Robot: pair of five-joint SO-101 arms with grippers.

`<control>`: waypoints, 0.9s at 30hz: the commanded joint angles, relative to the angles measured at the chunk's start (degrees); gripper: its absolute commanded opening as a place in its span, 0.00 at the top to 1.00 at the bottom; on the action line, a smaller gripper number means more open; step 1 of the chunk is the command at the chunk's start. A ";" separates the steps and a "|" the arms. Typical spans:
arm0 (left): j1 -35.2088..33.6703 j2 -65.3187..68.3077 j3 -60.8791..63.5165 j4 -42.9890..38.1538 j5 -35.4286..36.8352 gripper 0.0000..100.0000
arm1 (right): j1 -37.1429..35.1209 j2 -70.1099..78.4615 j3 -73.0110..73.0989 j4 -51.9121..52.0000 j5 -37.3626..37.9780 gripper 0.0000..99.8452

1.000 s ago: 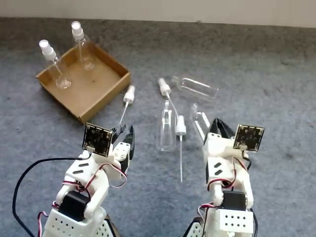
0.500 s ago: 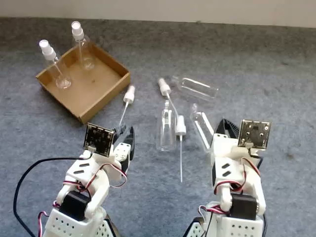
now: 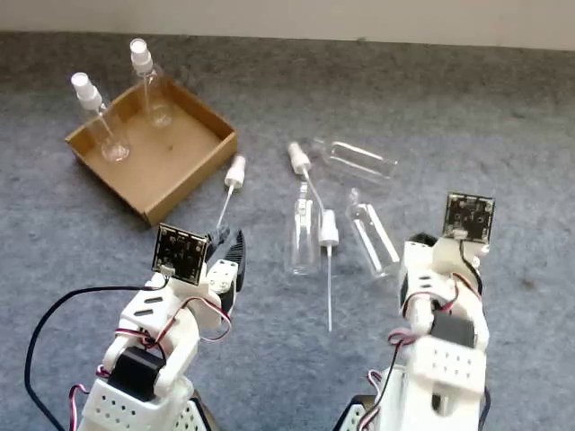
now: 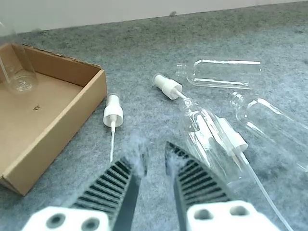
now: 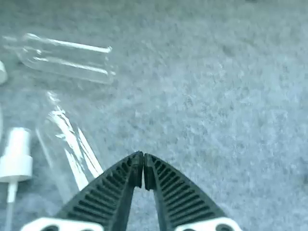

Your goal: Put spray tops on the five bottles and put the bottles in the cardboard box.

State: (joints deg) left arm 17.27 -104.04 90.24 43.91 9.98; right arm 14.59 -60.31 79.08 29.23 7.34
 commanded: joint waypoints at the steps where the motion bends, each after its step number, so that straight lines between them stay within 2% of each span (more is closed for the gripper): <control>1: 0.40 0.04 -1.63 -1.14 -0.62 0.98 | 3.12 13.14 -0.92 -10.15 0.26 0.99; 5: 0.40 0.04 -4.18 0.88 -0.97 0.98 | 5.67 17.27 -0.92 -16.57 0.26 0.99; 7: 0.48 0.13 -6.29 3.52 -4.31 0.98 | 6.29 16.92 -0.75 -18.15 -0.18 0.99; 11: 0.40 0.13 -13.05 10.64 -10.55 0.98 | 6.37 15.16 -0.13 -23.43 -5.80 0.99; 16: -2.24 0.31 -23.87 20.13 -14.33 0.98 | 6.29 11.74 5.93 -29.49 -6.59 0.99; 23: -8.04 1.27 -25.80 19.87 -21.63 0.98 | 5.76 4.62 13.41 -33.36 -6.86 0.99; 27: -9.27 9.54 -29.67 19.87 -23.03 0.98 | 3.82 2.15 16.04 -33.36 -6.59 0.99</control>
State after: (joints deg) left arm 9.36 -102.37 67.56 63.96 -11.38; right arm 20.13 -55.30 94.46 -2.51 0.92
